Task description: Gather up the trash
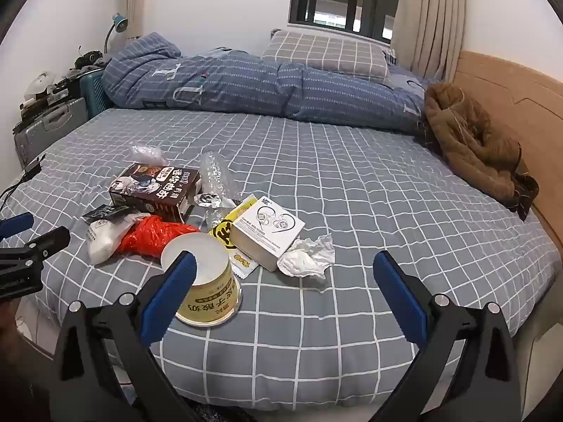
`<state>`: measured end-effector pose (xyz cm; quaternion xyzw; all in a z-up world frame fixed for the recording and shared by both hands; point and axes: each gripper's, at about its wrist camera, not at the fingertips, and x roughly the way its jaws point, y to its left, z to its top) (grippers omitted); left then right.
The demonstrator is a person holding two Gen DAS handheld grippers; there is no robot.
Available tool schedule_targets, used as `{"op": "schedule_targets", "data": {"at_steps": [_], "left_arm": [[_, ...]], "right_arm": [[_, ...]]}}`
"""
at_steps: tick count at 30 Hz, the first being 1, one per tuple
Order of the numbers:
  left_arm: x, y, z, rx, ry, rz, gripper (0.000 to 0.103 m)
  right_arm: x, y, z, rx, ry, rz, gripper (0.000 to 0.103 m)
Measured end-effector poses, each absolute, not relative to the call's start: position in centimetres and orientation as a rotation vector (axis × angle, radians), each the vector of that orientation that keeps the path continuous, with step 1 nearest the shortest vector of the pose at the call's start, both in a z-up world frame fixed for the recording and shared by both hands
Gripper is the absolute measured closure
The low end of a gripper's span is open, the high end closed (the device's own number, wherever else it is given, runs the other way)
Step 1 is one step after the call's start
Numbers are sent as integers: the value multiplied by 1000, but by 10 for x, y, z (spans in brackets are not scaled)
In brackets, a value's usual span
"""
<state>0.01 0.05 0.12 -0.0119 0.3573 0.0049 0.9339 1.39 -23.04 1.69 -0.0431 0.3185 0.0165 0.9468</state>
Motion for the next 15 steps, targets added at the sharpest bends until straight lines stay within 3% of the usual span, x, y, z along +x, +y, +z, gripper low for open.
{"op": "schedule_targets", "data": {"at_steps": [15], "left_arm": [[2, 4, 3, -15, 717, 50, 6]], "right_arm": [[11, -231, 16, -52, 656, 37, 7]]}}
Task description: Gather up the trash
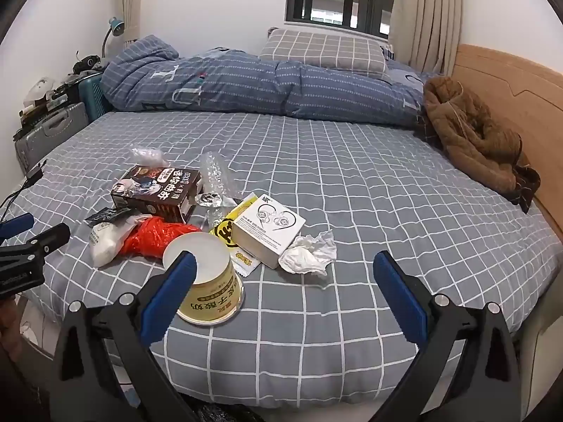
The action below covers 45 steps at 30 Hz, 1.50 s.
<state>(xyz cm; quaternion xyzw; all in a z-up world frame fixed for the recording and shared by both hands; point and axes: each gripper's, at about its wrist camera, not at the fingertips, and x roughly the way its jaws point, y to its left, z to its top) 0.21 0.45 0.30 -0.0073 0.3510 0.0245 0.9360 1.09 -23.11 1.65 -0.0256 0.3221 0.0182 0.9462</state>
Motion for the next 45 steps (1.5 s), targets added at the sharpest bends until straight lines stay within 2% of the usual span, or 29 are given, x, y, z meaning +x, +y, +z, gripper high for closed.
{"op": "schedule_targets", "data": {"at_steps": [45], "left_arm": [[-13, 5, 20, -22, 712, 50, 6]], "right_arm": [[-1, -236, 30, 22, 662, 60, 7]]}}
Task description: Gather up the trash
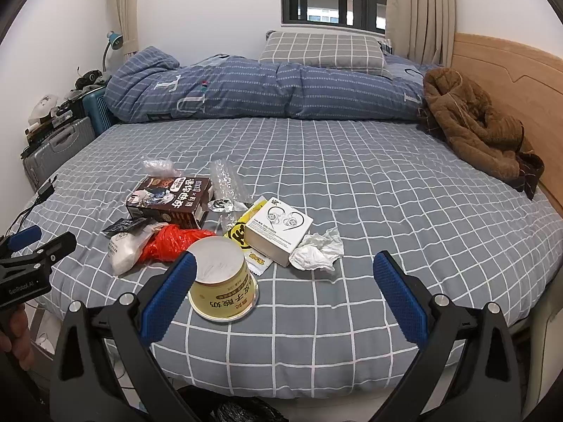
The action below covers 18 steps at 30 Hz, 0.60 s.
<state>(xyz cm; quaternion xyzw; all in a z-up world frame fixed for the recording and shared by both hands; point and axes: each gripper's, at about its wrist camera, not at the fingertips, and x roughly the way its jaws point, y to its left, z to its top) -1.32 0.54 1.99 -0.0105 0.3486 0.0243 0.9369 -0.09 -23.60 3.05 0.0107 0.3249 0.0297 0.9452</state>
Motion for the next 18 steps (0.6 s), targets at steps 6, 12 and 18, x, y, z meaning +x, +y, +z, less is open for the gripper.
{"op": "schedule_targets", "data": {"at_steps": [6, 12, 18], "left_arm": [[-13, 5, 20, -17, 715, 51, 6], [-13, 5, 19, -13, 720, 53, 6], [-12, 5, 18, -11, 722, 55, 6]], "right_arm": [[-2, -237, 32, 25, 661, 58, 7], [-2, -237, 33, 29, 658, 60, 7], [-1, -237, 33, 31, 657, 60, 7]]}}
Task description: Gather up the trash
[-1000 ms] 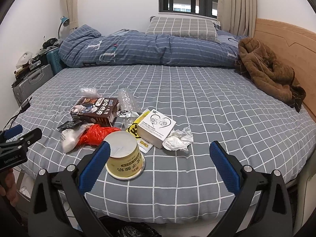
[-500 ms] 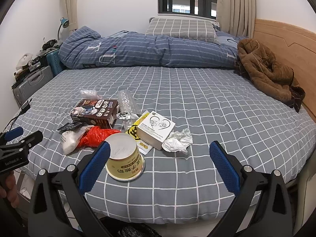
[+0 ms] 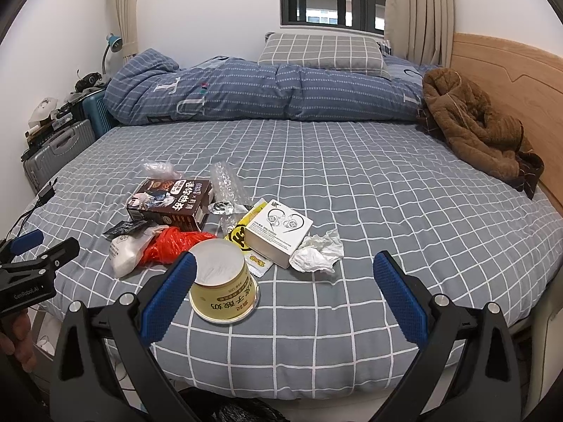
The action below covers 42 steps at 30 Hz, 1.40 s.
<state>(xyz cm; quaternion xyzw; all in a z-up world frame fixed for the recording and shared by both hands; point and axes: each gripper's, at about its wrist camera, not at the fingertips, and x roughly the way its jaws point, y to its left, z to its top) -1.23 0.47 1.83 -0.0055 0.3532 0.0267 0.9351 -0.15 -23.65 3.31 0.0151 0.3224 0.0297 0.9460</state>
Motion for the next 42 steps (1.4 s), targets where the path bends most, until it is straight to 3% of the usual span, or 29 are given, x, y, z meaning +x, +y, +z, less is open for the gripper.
{"op": "schedule_targets", "data": {"at_steps": [21, 42], "left_arm": [[-7, 11, 18, -4, 734, 57, 6], [66, 22, -68, -10, 874, 8, 6]], "right_arm": [[2, -233, 34, 39, 660, 73, 7], [60, -184, -31, -20, 761, 165, 7]]}}
